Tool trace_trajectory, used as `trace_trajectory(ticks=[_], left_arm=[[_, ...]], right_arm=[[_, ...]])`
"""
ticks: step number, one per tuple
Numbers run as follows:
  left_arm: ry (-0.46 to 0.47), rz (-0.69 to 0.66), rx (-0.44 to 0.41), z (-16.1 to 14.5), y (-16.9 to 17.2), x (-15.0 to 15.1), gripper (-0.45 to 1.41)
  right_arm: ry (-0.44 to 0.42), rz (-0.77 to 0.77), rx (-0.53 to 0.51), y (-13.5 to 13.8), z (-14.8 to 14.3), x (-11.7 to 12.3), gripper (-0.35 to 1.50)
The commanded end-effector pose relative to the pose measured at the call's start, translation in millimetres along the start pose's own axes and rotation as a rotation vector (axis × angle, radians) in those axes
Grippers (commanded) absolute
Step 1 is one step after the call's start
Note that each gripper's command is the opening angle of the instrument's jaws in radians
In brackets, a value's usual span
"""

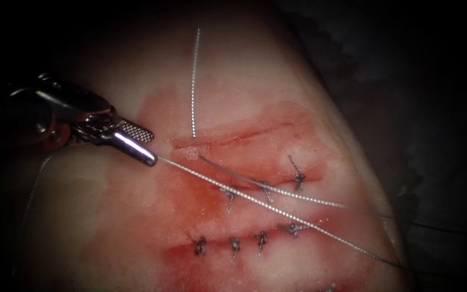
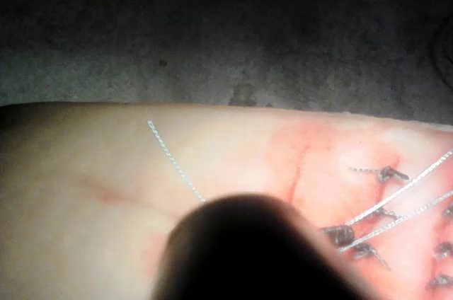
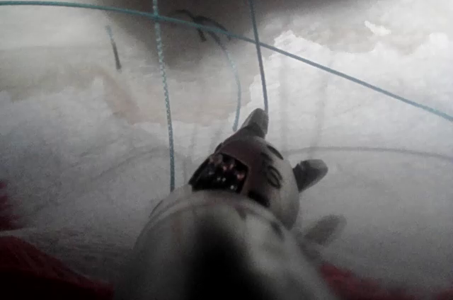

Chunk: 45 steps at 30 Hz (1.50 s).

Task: Wound Closure
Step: Pull the thread completely through the tissue using the right gripper, leaving a short tail at the top half of the tissue, then grab the long end of the thread using the left gripper

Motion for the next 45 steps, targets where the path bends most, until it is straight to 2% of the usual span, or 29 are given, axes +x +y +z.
trace_trajectory(ticks=[1,2,3,5,6,8,9,12,15,20,24,29,32,33,35,36,38,39,40,42,45], left_arm=[[-0.02,0.021,0.0,0.0,-0.3,-1.7,0.61],[-0.035,0.027,-0.003,-0.3,-0.8,-2.3,0.63],[-0.049,0.038,-0.006,-0.6,-1.3,-2.9,0.63],[-0.086,0.042,-0.004,-1.2,-2.5,-4.0,0.64],[-0.1,0.048,-0.004,-1.4,-3.0,-4.4,0.66],[-0.125,0.05,-0.01,-1.7,-3.8,-4.9,0.68],[-0.141,0.042,-0.023,-1.4,-4.4,-5.0,0.66],[-0.13,0.036,0.006,-0.4,-4.9,-4.8,0.64],[-0.116,0.069,0.04,1.3,-5.1,-4.7,0.66],[-0.139,0.1,0.067,2.7,-5.0,-4.2,0.71],[-0.139,0.117,0.068,2.6,-5.1,-4.5,0.76],[-0.136,0.12,0.073,2.3,-5.1,-4.8,0.78],[-0.144,0.117,0.073,2.2,-5.2,-5.2,0.76],[-0.15,0.116,0.074,2.2,-5.2,-5.3,0.76],[-0.171,0.112,0.077,2.2,-5.3,-5.6,0.76],[-0.176,0.111,0.08,2.2,-5.3,-5.7,0.76],[-0.196,0.108,0.082,2.3,-5.4,-5.9,0.76],[-0.214,0.136,0.074,2.3,-5.4,-5.9,0.71],[-0.214,0.136,0.074,2.3,-5.4,-5.9,0.71],[-0.223,0.158,0.064,2.5,-5.3,-5.9,0.68],[-0.228,0.191,0.055,2.8,-5.2,-6.3,0.64]], right_arm=[[0.006,0.019,0.003,1.7,-1.0,-2.7,1.04],[-0.004,0.014,0.02,2.2,-1.6,-4.0,0.99],[-0.042,0.0,0.054,2.7,-2.2,-5.8,0.83],[-0.129,0.01,0.112,3.7,-3.2,-8.4,0.99],[-0.173,0.034,0.146,4.4,-4.0,-10.3,1.03],[-0.195,0.036,0.173,5.4,-5.1,-13.3,1.03],[-0.182,0.087,0.173,6.7,-6.2,-16.8,0.96],[-0.185,0.134,0.14,8.5,-7.6,-21.3,0.93],[-0.245,0.203,0.063,9.6,-8.7,-24.7,0.98],[-0.403,0.313,-0.033,10.3,-9.6,-27.7,0.96],[-0.494,0.302,-0.016,12.0,-8.0,-29.0,0.91],[-0.525,0.196,-0.063,13.7,-6.0,-29.7,0.83],[-0.611,0.12,-0.141,14.9,-5.1,-31.0,0.73],[-0.668,0.105,-0.175,15.3,-4.8,-31.9,0.66],[-0.774,0.102,-0.235,15.8,-4.5,-33.6,0.64],[-0.852,0.134,-0.281,16.1,-4.3,-35.1,0.62],[-0.955,0.198,-0.304,16.6,-3.9,-37.4,0.78],[-0.994,0.237,-0.307,17.2,-3.1,-40.3,0.84],[-0.994,0.237,-0.307,17.2,-3.1,-40.3,0.84],[-1.018,0.227,-0.329,17.8,-2.1,-42.9,0.96],[-0.987,0.191,-0.334,18.7,0.4,-45.3,0.96]])
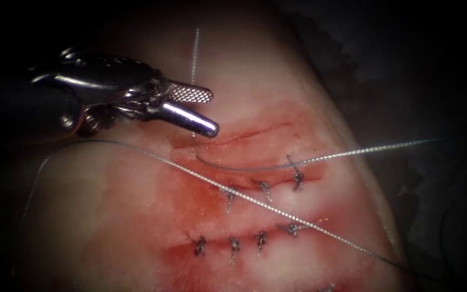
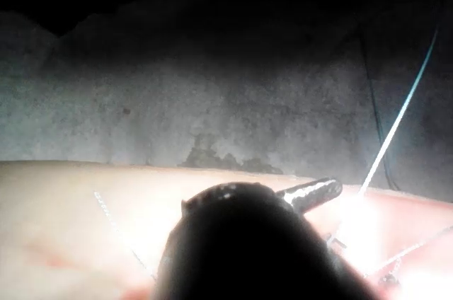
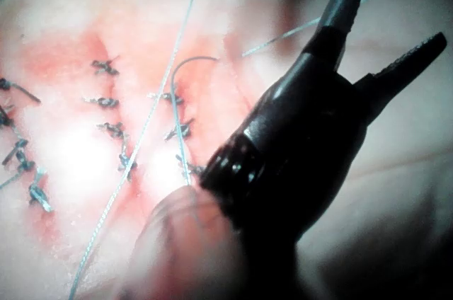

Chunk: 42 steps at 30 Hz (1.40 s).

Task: Wound Closure
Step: Grab the long end of the thread using the left gripper

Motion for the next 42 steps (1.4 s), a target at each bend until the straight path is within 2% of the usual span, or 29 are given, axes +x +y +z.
trace_trajectory(ticks=[1,4,6,8,10,13,16,19,23,26,28,29,31,33,38,42], left_arm=[[-0.005,0.01,0.0,0.8,0.7,-0.8,0.64],[-0.005,0.006,0.001,1.7,1.0,-1.3,0.61],[-0.006,0.008,0.0,2.7,1.1,-1.9,0.59],[0.003,0.002,0.022,4.1,1.0,-2.5,0.66],[0.016,-0.001,0.053,5.5,0.8,-3.0,0.66],[0.022,-0.007,0.072,7.4,0.0,-4.3,0.71],[0.023,-0.029,0.084,8.4,-0.9,-6.2,0.74],[0.021,-0.077,0.088,9.3,-1.3,-8.7,0.68],[0.038,-0.093,0.082,11.4,-0.8,-11.5,0.63],[0.046,-0.248,0.085,13.4,0.0,-12.4,0.56],[0.075,-0.327,0.125,14.8,0.4,-12.7,0.56],[0.114,-0.415,0.159,15.7,0.6,-12.8,0.56],[0.187,-0.482,0.202,17.0,0.8,-12.8,0.54],[0.265,-0.567,0.194,18.8,0.8,-13.1,0.54],[0.396,-0.689,0.163,22.8,1.5,-14.7,0.56],[0.438,-0.734,0.169,26.4,2.4,-15.0,0.56]], right_arm=[[-0.003,-0.013,-0.009,-0.1,3.6,1.6,0.96],[-0.043,-0.025,-0.014,-1.5,5.4,4.3,0.98],[-0.053,-0.041,-0.021,-2.5,5.3,6.6,0.98],[-0.011,-0.082,-0.032,-3.7,4.1,9.7,0.98],[0.088,-0.14,-0.04,-5.1,2.5,12.4,0.93],[0.164,-0.205,-0.06,-8.2,0.4,14.5,0.88],[0.129,-0.197,-0.076,-12.3,-0.7,13.8,0.86],[0.029,-0.164,-0.048,-18.1,-2.6,10.9,0.83],[0.014,-0.147,0.002,-21.4,-4.8,8.3,0.73],[0.012,-0.121,0.026,-22.1,-6.1,6.5,0.71],[0.01,-0.11,0.045,-22.1,-6.5,5.6,0.69],[0.009,-0.106,0.051,-21.9,-6.7,5.2,0.69],[0.01,-0.107,0.051,-21.7,-6.9,4.9,0.69],[0.011,-0.113,0.05,-21.6,-6.9,4.9,0.69],[0.013,-0.117,0.052,-21.7,-6.9,5.2,0.69],[0.015,-0.125,0.053,-21.7,-7.0,5.3,0.69]])
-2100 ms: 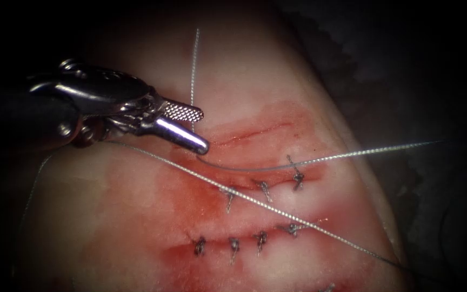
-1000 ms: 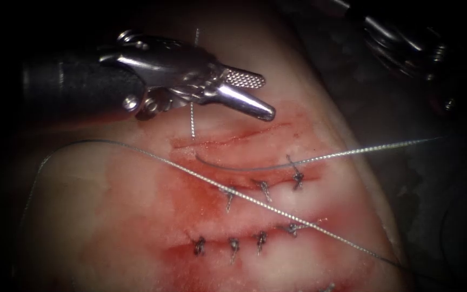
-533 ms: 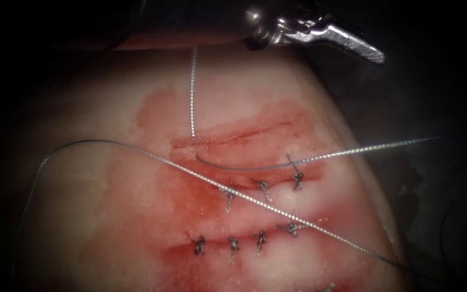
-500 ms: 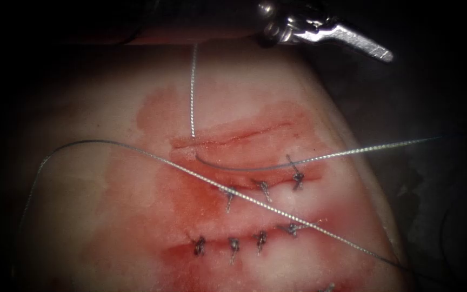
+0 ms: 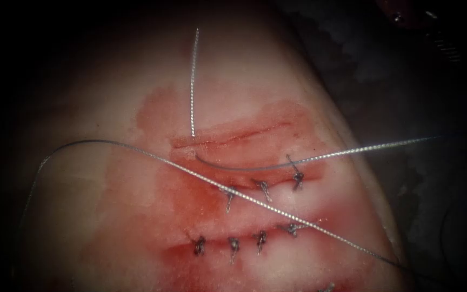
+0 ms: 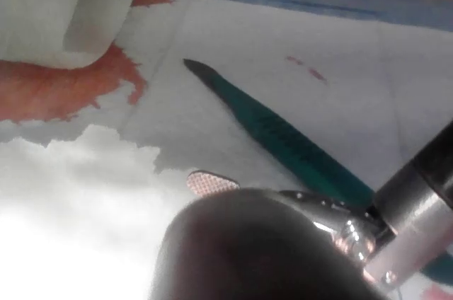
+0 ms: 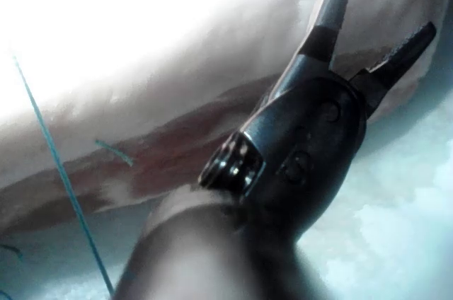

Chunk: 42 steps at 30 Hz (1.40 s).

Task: Wound Closure
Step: Grab the long end of the thread using the left gripper

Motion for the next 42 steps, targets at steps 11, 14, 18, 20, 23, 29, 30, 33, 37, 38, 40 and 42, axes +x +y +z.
trace_trajectory(ticks=[11,14,18,20,23,29,30,33,37,38,40,42], left_arm=[[0.171,-0.141,-0.022,5.6,2.5,1.5,0.52],[0.204,-0.142,-0.05,6.0,2.7,2.1,0.51],[0.214,-0.137,-0.056,6.2,2.8,1.8,0.51],[0.215,-0.135,-0.056,6.3,2.9,1.6,0.49],[0.2,-0.134,-0.058,6.5,2.9,0.8,0.41],[0.215,-0.124,-0.059,7.2,2.7,0.7,0.27],[0.217,-0.123,-0.059,7.3,2.7,0.8,0.24],[0.227,-0.116,-0.06,7.6,2.7,1.2,0.0],[0.238,-0.107,-0.061,7.7,2.7,1.5,-0.45],[0.238,-0.105,-0.062,7.7,2.8,1.5,-0.45],[0.241,-0.105,-0.067,7.6,2.8,1.5,-0.45],[0.229,-0.1,-0.081,7.2,2.9,1.5,-0.45]], right_arm=[[0.001,0.006,-0.004,-0.1,0.2,1.1,0.69],[0.0,0.013,-0.004,0.0,0.2,1.2,0.69],[-0.001,0.018,-0.003,0.1,0.3,1.3,0.69],[-0.001,0.015,-0.002,0.2,0.4,1.4,0.69],[-0.001,0.018,-0.003,0.4,0.5,1.5,0.69],[-0.001,0.014,-0.004,0.6,0.6,1.7,0.68],[-0.002,0.021,-0.004,0.6,0.6,1.7,0.68],[-0.002,0.021,-0.004,0.6,0.6,1.7,0.68],[-0.003,0.028,-0.004,0.7,0.6,1.9,0.68],[-0.003,0.027,-0.007,0.7,0.6,1.9,0.68],[-0.003,0.027,-0.009,0.7,0.7,1.9,0.66],[-0.003,0.027,-0.008,0.8,0.7,2.0,0.64]])
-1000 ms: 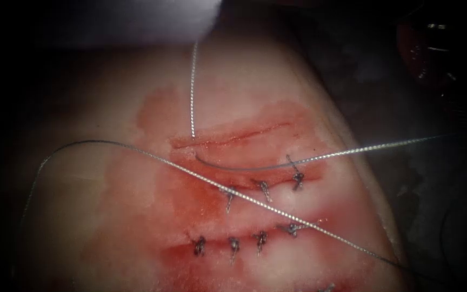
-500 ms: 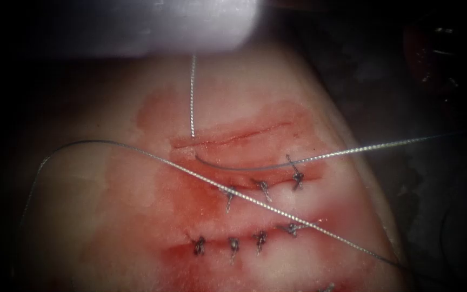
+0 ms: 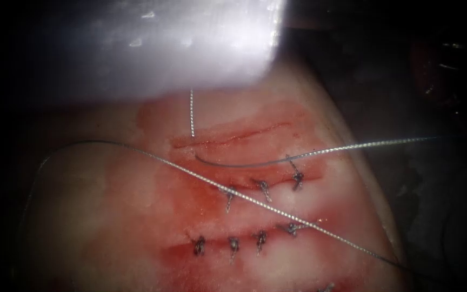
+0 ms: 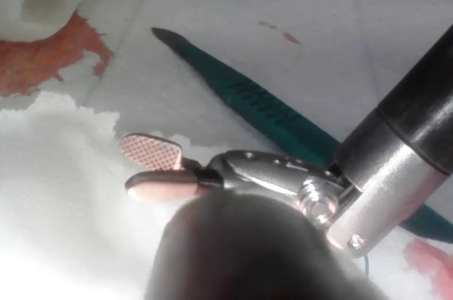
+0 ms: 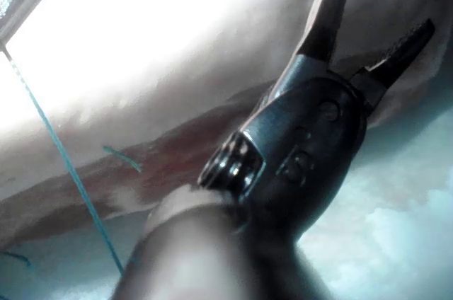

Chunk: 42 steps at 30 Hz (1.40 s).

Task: Wound Closure
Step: Grab the long end of the thread using the left gripper, then wrap the thread counterclockwise twice around the right gripper using the left tool

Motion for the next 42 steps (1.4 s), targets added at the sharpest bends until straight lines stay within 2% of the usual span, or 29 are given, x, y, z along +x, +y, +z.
trace_trajectory(ticks=[1,4,6,8,10,13,16,19,20,22,23,24,27,29,30,32,34,35,36,40,42], left_arm=[[-0.012,0.022,-0.016,-0.8,-0.3,-1.0,-0.45],[-0.042,0.047,-0.059,-2.8,0.3,0.0,-0.45],[-0.105,0.055,-0.093,-4.7,1.0,1.3,-0.45],[-0.2,0.061,-0.15,-7.2,2.2,3.4,-0.45],[-0.275,0.046,-0.203,-9.4,3.5,5.4,-0.45],[-0.39,0.003,-0.256,-12.7,6.3,9.7,-0.45],[-0.557,-0.041,-0.239,-16.4,9.1,13.9,-0.45],[-0.702,-0.091,-0.148,-20.1,11.5,17.4,-0.45],[-0.765,-0.115,-0.088,-21.4,12.3,18.5,-0.45],[-0.849,-0.067,0.018,-23.3,13.4,19.9,-0.45],[-0.883,-0.07,0.093,-24.0,13.9,20.5,-0.45],[-0.917,-0.049,0.179,-24.5,14.5,21.3,-0.45],[-1.001,0.061,0.315,-25.1,15.3,22.2,-0.45],[-1.059,0.16,0.366,-25.3,15.2,22.1,-0.45],[-1.11,0.252,0.362,-25.3,14.9,21.8,-0.45],[-1.214,0.36,0.294,-25.1,14.4,21.3,-0.45],[-1.292,0.369,0.287,-24.9,13.7,20.6,-0.45],[-1.337,0.362,0.331,-24.7,13.1,19.9,-0.45],[-1.337,0.362,0.331,-24.7,13.1,19.9,-0.45],[-1.454,0.409,0.321,-23.5,12.3,18.4,-0.45],[-1.478,0.41,0.328,-22.8,11.9,17.7,-0.45]], right_arm=[[-0.002,0.008,-0.005,0.4,0.5,0.8,0.61],[-0.008,0.034,-0.016,1.1,0.7,0.8,0.34],[-0.013,0.05,-0.036,2.1,1.0,0.8,-0.05],[-0.023,0.077,-0.068,3.5,1.5,0.8,-0.25],[-0.038,0.113,-0.117,5.9,2.2,0.5,-0.35],[-0.07,0.173,-0.193,10.1,3.6,0.2,-0.35],[-0.089,0.212,-0.234,14.4,4.9,0.2,0.0],[-0.092,0.26,-0.262,18.6,5.8,0.8,0.12],[-0.094,0.273,-0.271,19.7,5.9,1.1,0.29],[-0.085,0.308,-0.302,22.1,6.0,2.1,0.59],[-0.075,0.325,-0.324,22.9,6.0,2.6,0.71],[-0.063,0.329,-0.344,23.5,5.9,3.1,0.74],[0.026,0.338,-0.384,24.8,5.8,5.0,0.66],[0.105,0.321,-0.365,25.4,6.0,6.7,0.59],[0.131,0.31,-0.352,25.6,6.3,7.6,0.56],[0.165,0.287,-0.335,26.1,7.2,9.7,0.51],[0.167,0.272,-0.325,26.5,8.0,11.7,0.51],[0.17,0.257,-0.326,27.2,9.5,13.9,0.51],[0.17,0.257,-0.326,27.2,9.5,13.9,0.51],[0.158,0.236,-0.313,28.8,12.5,17.3,0.49],[0.153,0.228,-0.315,29.7,14.0,18.7,0.51]])
